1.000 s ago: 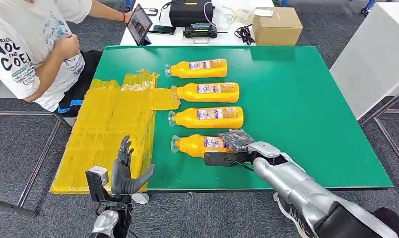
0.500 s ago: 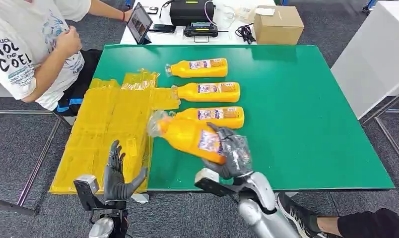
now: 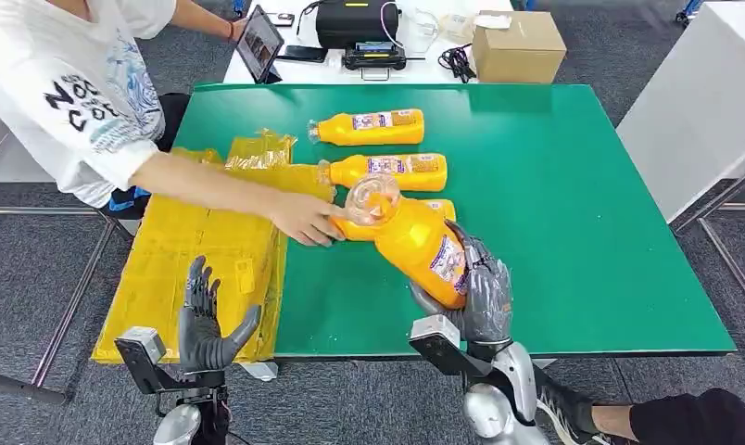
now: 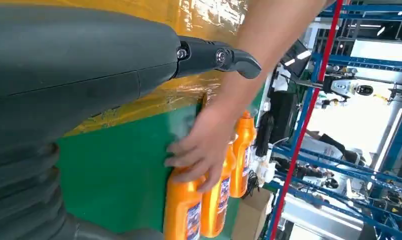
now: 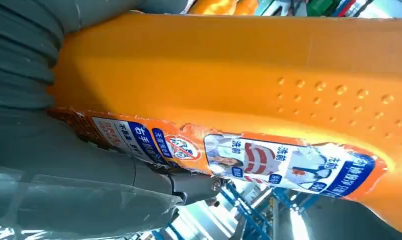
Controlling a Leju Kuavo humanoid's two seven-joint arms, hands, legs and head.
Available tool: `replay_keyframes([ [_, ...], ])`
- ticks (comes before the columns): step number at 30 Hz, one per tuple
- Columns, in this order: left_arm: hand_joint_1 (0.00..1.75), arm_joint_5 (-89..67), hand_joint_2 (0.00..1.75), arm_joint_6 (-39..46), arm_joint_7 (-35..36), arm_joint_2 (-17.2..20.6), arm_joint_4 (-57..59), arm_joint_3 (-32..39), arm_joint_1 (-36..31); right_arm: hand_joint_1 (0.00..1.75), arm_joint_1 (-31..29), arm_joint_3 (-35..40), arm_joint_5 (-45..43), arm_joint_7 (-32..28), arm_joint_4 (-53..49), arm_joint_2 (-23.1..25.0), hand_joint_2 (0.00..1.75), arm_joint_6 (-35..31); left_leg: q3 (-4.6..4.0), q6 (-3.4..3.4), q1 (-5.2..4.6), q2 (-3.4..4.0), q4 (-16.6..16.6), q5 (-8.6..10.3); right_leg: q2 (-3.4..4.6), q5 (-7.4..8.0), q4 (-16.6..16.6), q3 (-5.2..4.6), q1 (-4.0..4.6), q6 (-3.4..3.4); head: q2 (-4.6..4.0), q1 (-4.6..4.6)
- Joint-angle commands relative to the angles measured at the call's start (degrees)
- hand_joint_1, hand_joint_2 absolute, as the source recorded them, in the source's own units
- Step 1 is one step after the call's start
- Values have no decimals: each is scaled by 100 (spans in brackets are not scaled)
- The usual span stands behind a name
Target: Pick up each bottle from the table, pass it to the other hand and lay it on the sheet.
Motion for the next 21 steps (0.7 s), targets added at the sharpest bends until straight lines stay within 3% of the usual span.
replay_keyframes([
  [1, 0, 67, 175, -78, 72, 119, 79, -91, -143, 175, 12, -131, -79, -448, -116, 146, 175, -120, 12, -6, 3, 3, -2, -5, 0, -5, -3, 12, 4, -8, 0, 0],
  [3, 0, 217, 175, -298, 182, 152, 93, -181, -165, 175, 47, -112, -51, -478, -178, 161, 175, -159, 20, -9, 5, 3, 1, -10, 0, -9, 0, 20, 6, -12, 0, 2],
  [4, 0, 958, 175, -1134, 574, 247, 279, -177, -205, 175, -16, -51, -101, -511, -108, 124, 175, -34, 35, -13, 10, 6, 9, -21, 2, -18, 4, 36, 12, -17, 0, 0],
  [7, 0, 1143, 175, -1431, 444, 326, 588, -123, -285, 175, -85, -26, -268, -517, 243, 137, 175, 333, 32, -11, 7, 7, -4, -10, 3, -8, -7, 32, 8, -14, 0, 0],
  [11, 0, 603, 175, -2109, 340, 500, 293, -675, -240, 175, -180, 35, -587, -759, 1425, 438, 175, 871, 41, -12, 8, 12, -10, -11, 8, -7, -11, 39, 9, -16, 0, 0],
  [12, 0, 266, 175, -1948, 391, 488, 196, -793, -209, 175, -236, 44, -635, -910, 1799, 578, 175, 912, 33, -11, 10, 9, -10, -8, 6, -4, -15, 35, 11, -14, 0, 2],
  [13, 0, -169, 175, -1737, 432, 469, 116, -954, -175, 175, -329, 140, -244, -937, 2198, 665, 175, 477, 54, -16, 15, 15, -13, -15, 11, -8, -19, 54, 17, -20, 0, 0],
  [15, 0, -191, 175, -1911, 534, 437, 112, -1113, -132, 175, -434, 236, -377, -1026, 2553, 759, 175, 611, 53, -16, 14, 18, -11, -16, 15, -9, -16, 50, 15, -19, 0, 2],
  [21, 0, -283, 175, -1969, 535, 448, 283, -1261, -114, 175, -484, 541, -323, -1010, 2784, 858, 175, 792, 25, -8, 7, 15, -7, -9, 12, -4, -9, 24, 8, -11, 0, 0],
])
